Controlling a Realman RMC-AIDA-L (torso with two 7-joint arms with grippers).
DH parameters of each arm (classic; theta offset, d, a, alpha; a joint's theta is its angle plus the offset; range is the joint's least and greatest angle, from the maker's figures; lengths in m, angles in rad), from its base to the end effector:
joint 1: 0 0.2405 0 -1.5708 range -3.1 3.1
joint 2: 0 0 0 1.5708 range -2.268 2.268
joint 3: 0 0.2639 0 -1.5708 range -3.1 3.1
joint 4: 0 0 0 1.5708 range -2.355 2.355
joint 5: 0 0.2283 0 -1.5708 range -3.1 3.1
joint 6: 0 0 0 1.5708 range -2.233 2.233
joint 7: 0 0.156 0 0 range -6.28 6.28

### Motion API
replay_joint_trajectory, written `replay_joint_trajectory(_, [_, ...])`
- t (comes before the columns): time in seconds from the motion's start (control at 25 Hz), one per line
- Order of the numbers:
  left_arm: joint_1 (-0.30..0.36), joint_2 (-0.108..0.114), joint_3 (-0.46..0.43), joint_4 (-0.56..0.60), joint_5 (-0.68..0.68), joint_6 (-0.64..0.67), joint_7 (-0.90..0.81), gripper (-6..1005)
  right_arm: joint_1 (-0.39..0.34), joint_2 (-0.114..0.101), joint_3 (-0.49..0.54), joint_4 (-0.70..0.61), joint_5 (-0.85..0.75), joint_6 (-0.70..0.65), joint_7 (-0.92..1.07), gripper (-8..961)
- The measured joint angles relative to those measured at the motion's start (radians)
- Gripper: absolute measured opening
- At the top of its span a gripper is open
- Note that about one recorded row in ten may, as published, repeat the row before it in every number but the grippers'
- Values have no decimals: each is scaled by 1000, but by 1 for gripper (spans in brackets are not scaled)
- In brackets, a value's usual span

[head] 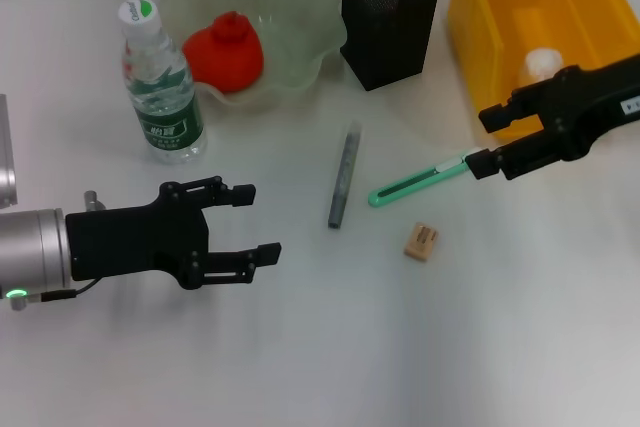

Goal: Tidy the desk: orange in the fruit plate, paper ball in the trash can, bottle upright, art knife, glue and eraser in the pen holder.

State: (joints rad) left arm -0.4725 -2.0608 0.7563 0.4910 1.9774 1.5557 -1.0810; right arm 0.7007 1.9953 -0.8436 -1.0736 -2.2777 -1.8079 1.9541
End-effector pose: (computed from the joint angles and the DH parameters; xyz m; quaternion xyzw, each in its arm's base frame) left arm -0.3010 0.3127 -0.0450 -0.9552 -0.1493 -0.2310 0.1095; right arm 0.1982 0.3861 0.0536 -0.9713 0.2305 0.0341 0.0484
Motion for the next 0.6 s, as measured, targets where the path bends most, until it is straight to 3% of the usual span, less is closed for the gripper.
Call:
replay_joint_trajectory(0.32, [0, -1, 0, -6, -2, -6, 0, 813, 159, -7, -30, 52, -166, 27, -54, 778])
replay_joint_trajectory(0.6, [-7, -1, -3, -10, -5, -25, -2, 813, 212, -4, -139, 129, -228, 141, -103, 775])
